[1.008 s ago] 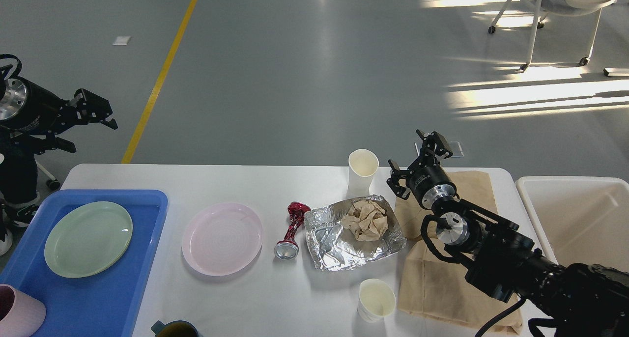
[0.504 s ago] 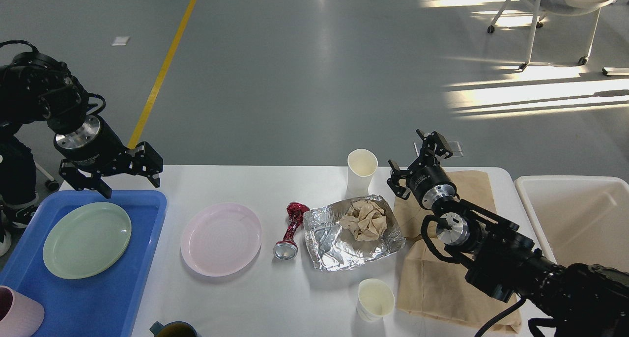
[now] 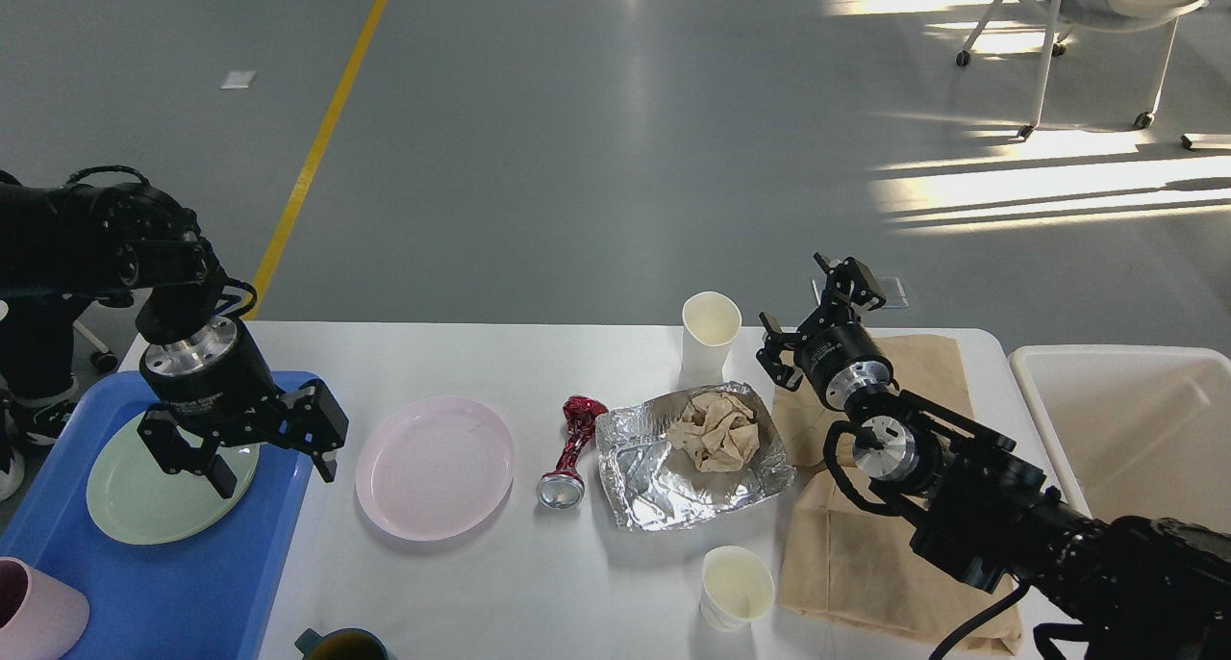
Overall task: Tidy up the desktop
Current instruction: 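Lower the left gripper toward the dark cup beside the blue tray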
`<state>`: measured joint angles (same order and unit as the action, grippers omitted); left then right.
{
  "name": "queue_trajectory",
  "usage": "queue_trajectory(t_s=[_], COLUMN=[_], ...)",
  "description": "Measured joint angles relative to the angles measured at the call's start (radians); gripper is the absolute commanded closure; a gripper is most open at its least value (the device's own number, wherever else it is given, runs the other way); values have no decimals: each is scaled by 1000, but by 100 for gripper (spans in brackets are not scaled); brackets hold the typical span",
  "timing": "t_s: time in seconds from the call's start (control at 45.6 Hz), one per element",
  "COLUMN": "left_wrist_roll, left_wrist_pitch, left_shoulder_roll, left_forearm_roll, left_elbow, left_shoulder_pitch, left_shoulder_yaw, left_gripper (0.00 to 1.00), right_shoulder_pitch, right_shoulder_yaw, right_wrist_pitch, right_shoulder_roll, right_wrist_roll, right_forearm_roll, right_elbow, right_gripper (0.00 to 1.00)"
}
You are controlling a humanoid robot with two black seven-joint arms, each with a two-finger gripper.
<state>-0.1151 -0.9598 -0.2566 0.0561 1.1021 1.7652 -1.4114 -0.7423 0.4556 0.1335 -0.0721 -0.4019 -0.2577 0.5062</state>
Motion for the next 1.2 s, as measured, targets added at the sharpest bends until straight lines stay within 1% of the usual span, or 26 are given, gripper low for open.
queue_trajectory(t_s=[0.088,0.175,0.548,0.767,1.205], left_wrist_roll=[0,0,-2,8,14], left_wrist_pitch=[0,0,0,0,0], left_shoulder_roll=[20,43,148,204,195], left_forearm_roll=[3,4,3,18,24], left_elbow=[41,56,58,53,145], left_shoulder_pitch=[10,11,-11,-29,-38], left_shoulder_yaw=[0,-1,10,18,8], left_gripper=[4,4,4,4,4], right_shoulder_pitch=[0,0,0,1,1], right_shoulder_yaw=[0,0,0,0,0], right_wrist_pitch=[0,0,0,0,0], right_shoulder_roll=[0,0,0,0,0], right_wrist_roll=[0,0,0,0,0], right_forearm_roll=[0,0,0,0,0], right_elbow=[0,0,0,0,0], right_gripper=[0,0,0,0,0])
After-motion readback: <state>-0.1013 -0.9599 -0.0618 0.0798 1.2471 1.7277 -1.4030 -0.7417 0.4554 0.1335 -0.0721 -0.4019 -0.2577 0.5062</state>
